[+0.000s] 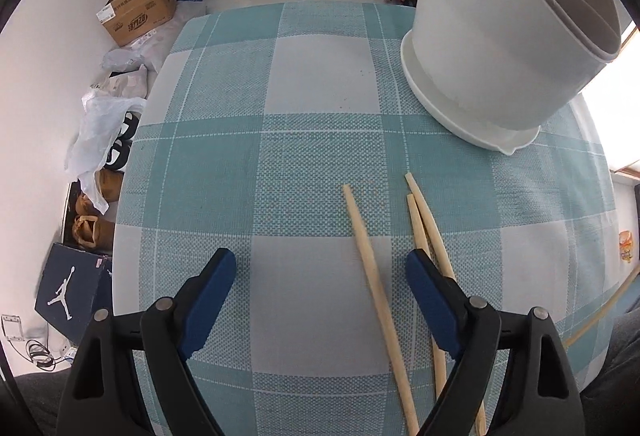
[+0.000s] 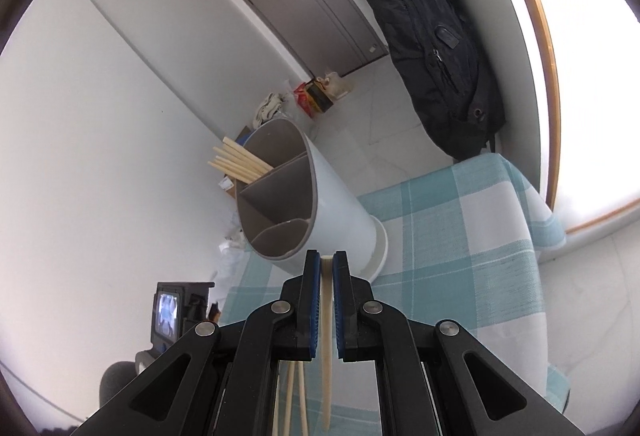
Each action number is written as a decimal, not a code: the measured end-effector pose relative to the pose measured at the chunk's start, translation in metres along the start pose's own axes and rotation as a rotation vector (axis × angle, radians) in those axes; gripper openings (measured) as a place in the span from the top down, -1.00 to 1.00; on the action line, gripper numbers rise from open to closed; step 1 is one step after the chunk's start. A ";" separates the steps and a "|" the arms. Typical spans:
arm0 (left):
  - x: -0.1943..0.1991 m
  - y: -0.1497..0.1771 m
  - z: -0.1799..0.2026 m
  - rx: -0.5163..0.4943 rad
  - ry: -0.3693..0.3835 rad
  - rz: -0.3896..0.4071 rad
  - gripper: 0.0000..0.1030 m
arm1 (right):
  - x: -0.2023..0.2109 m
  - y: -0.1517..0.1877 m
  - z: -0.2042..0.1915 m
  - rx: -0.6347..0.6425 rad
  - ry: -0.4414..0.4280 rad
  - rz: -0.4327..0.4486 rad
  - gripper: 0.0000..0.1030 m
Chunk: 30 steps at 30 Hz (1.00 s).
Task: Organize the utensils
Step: 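Close the left gripper on a chopstick while the right gripper holds its chopstick, then lift both held chopsticks up and over the white holder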
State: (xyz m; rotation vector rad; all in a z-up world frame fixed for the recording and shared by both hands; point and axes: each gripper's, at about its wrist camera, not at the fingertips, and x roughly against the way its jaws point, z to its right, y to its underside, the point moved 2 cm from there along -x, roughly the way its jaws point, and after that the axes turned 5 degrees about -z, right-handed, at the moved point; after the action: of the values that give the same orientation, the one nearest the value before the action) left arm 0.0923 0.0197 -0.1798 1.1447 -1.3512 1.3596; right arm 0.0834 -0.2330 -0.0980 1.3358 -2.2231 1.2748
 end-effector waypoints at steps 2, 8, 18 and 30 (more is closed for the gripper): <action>0.000 -0.002 -0.001 0.000 0.021 0.001 -0.40 | 0.001 -0.001 0.001 -0.007 -0.007 0.002 0.89; 0.003 -0.013 0.003 -0.026 0.030 0.021 0.49 | 0.003 -0.004 0.000 -0.002 -0.020 0.010 0.89; 0.011 -0.013 0.005 -0.007 0.073 0.070 0.98 | 0.008 -0.005 -0.003 0.009 -0.003 0.020 0.89; 0.096 0.010 0.000 0.037 0.180 0.376 0.98 | 0.013 0.005 -0.031 0.129 0.016 0.070 0.90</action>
State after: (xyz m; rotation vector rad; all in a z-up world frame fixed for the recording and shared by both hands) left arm 0.0646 0.0176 -0.0871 0.7920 -1.4605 1.7173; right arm 0.0658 -0.2156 -0.0752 1.2967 -2.2290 1.4710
